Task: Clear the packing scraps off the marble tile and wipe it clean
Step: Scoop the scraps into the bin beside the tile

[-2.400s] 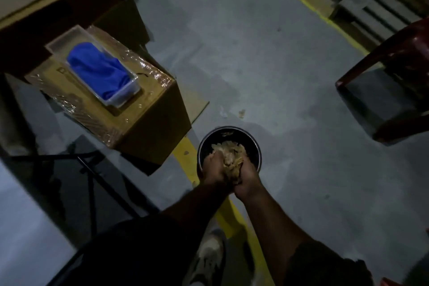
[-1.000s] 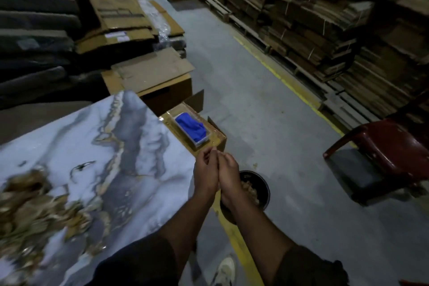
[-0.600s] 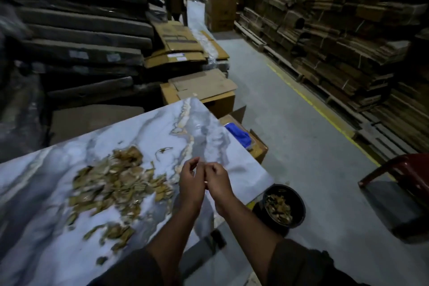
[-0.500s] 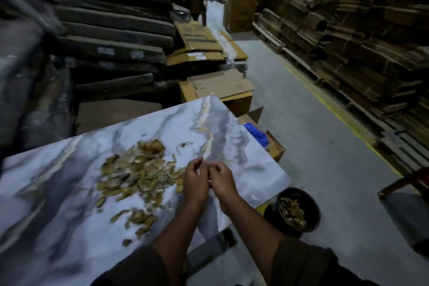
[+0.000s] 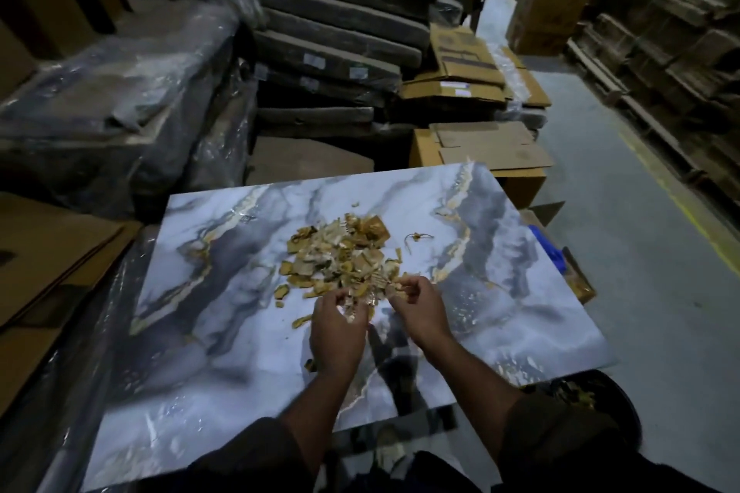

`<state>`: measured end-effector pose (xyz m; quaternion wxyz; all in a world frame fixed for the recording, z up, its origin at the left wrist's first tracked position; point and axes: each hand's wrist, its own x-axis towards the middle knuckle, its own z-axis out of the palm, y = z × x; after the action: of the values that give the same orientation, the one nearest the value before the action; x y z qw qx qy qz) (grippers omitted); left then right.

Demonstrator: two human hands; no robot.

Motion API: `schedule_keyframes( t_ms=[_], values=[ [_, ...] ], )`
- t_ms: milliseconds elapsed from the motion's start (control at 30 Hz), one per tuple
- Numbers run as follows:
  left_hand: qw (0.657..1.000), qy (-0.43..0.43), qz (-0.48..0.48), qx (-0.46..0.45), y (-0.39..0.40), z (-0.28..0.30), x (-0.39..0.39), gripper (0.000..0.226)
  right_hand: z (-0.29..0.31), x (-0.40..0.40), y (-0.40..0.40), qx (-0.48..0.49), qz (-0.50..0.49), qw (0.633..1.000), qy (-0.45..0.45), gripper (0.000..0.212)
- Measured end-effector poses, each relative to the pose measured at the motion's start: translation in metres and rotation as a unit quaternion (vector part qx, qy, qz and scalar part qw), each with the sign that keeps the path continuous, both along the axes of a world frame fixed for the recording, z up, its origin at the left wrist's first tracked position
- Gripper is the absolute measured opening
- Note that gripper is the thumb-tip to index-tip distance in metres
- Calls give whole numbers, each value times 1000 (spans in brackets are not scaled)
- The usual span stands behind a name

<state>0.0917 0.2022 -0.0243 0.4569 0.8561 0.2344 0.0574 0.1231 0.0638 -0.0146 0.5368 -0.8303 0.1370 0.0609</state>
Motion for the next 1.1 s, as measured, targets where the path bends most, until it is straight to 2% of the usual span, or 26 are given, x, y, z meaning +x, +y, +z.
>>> schedule_keyframes(
  t_ms=[100,167,233,300,400,500,567,633,733,767,833,933,1033,1100],
  values=[
    [989,104,5,101,25,-19,-3,87,-18,2,-16,-169,36,985,-12,57],
    [974,179,-25,134,34,-29,-6,110,-28,4,-26,-241,56,969,2,77],
    [963,215,-62,148,37,-40,-5,121,-39,7,-33,-269,72,960,31,97],
    [961,220,-86,141,36,-49,1,123,-48,12,-36,-277,91,955,55,107],
    [966,205,-91,130,30,-55,13,115,-59,21,-31,-234,112,964,66,103],
    [975,148,-123,116,21,-58,26,95,-62,32,-20,-217,161,961,54,90],
    [983,100,-137,67,13,-56,32,84,-59,39,-14,-212,191,958,27,77],
    [986,82,-144,28,9,-53,36,81,-56,45,-14,-222,179,958,-28,58],
    [989,63,-132,37,17,-51,40,72,-55,60,-23,-253,103,956,-108,41],
    [991,55,-115,34,21,-50,41,65,-56,66,-26,-254,86,957,-115,43],
    [995,48,-84,24,27,-47,44,51,-58,78,-27,-234,102,962,-97,64],
    [992,70,-103,-18,29,-45,49,48,-64,85,-10,-224,229,946,-58,99],
    [985,79,-132,-76,23,-40,56,45,-80,77,10,-272,341,894,-107,94],
    [982,77,-145,-95,20,-37,63,38,-90,69,13,-305,362,870,-138,92]
  ],
)
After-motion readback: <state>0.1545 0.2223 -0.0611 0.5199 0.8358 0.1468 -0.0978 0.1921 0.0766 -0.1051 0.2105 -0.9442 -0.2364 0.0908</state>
